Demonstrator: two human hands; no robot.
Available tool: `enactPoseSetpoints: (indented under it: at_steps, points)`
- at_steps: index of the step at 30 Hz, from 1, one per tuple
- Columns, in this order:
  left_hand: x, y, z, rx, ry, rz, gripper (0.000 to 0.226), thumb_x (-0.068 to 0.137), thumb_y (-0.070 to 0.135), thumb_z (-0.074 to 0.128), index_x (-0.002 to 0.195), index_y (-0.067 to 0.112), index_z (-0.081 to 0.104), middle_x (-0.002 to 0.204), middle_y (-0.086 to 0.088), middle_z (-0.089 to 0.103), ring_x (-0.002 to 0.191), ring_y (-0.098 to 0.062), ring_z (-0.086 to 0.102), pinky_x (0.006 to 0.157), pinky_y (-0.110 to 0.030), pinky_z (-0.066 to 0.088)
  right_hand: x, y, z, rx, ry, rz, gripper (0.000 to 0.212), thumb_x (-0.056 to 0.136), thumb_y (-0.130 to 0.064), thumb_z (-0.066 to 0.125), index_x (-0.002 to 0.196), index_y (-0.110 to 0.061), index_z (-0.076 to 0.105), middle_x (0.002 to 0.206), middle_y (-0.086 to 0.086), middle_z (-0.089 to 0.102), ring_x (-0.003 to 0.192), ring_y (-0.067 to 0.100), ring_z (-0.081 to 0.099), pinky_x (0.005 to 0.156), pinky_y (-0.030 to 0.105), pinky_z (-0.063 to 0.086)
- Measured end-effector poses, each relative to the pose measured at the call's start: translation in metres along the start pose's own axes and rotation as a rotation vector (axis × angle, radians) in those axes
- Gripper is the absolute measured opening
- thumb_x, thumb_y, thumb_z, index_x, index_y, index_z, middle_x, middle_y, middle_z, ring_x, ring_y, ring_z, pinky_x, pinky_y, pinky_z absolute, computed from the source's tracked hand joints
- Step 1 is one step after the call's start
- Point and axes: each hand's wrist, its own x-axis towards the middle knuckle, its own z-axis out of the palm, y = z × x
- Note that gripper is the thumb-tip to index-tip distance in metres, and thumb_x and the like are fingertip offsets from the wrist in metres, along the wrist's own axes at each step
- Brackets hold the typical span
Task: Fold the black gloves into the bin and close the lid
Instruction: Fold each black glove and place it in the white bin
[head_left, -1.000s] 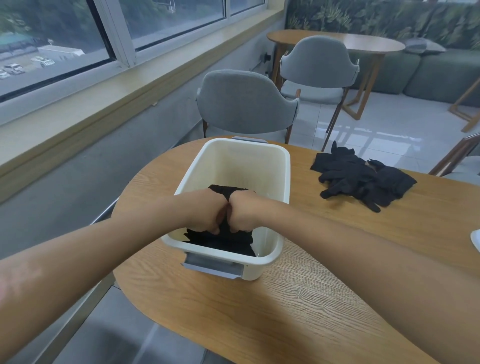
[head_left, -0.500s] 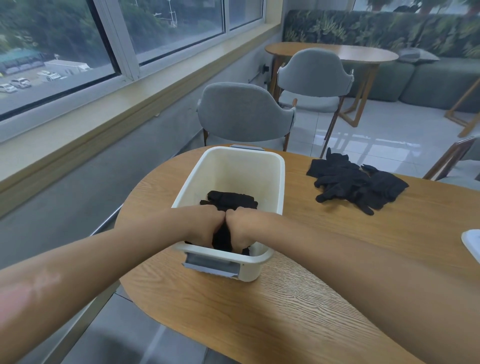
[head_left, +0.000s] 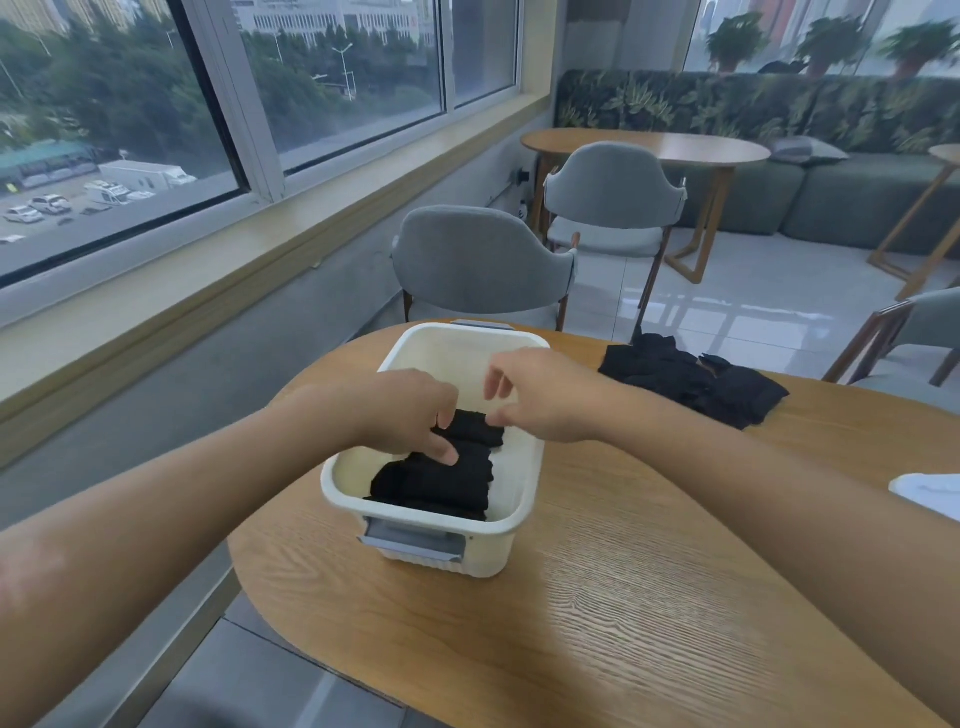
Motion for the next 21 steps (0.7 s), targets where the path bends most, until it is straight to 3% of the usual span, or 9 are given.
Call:
enactPoseSetpoints:
  at_steps: [6, 10, 15, 21]
  points:
    - [-0.004, 0.044, -0.026, -0.053, 0.219, 0.082, 0.031, 0.092, 0.054, 0.063, 0.109, 0.028, 0.059, 0.110, 0.011, 0.063, 0.103, -0.012, 0.057, 0.069, -0.021, 0.036, -0.033, 0.044, -0.024, 0.018, 0.092, 0.050, 0.009, 0.094, -0.037, 0.065, 0.100, -0.031, 0.062, 0.101, -0.014, 0.062, 0.092, 0.005, 0.059, 0.083, 0.031, 0.053]
    - [0.011, 0.081, -0.026, -0.137, 0.317, 0.169, 0.030, 0.091, 0.052, 0.067, 0.103, 0.025, 0.061, 0.102, 0.010, 0.064, 0.096, -0.012, 0.059, 0.083, -0.029, 0.048, -0.060, 0.077, -0.020, 0.035, 0.079, 0.140, 0.009, 0.096, -0.023, 0.063, 0.099, -0.032, 0.063, 0.099, -0.016, 0.062, 0.091, 0.004, 0.059, 0.081, 0.030, 0.054]
    - [0.034, 0.120, -0.005, -0.169, 0.328, 0.164, 0.031, 0.091, 0.046, 0.070, 0.106, 0.021, 0.059, 0.104, 0.004, 0.064, 0.095, -0.017, 0.059, 0.080, -0.031, 0.051, -0.100, 0.122, 0.002, 0.065, 0.079, 0.252, 0.016, 0.098, -0.015, 0.059, 0.101, -0.031, 0.064, 0.104, -0.015, 0.062, 0.095, 0.003, 0.059, 0.078, 0.021, 0.049]
    - [0.042, 0.156, 0.026, -0.076, 0.382, 0.188, 0.036, 0.094, 0.046, 0.066, 0.115, 0.018, 0.058, 0.106, 0.000, 0.062, 0.097, -0.020, 0.057, 0.088, -0.039, 0.054, -0.141, 0.176, 0.042, 0.204, 0.101, 0.393, 0.018, 0.097, -0.015, 0.060, 0.095, -0.032, 0.061, 0.102, -0.012, 0.064, 0.094, 0.003, 0.060, 0.083, 0.026, 0.054]
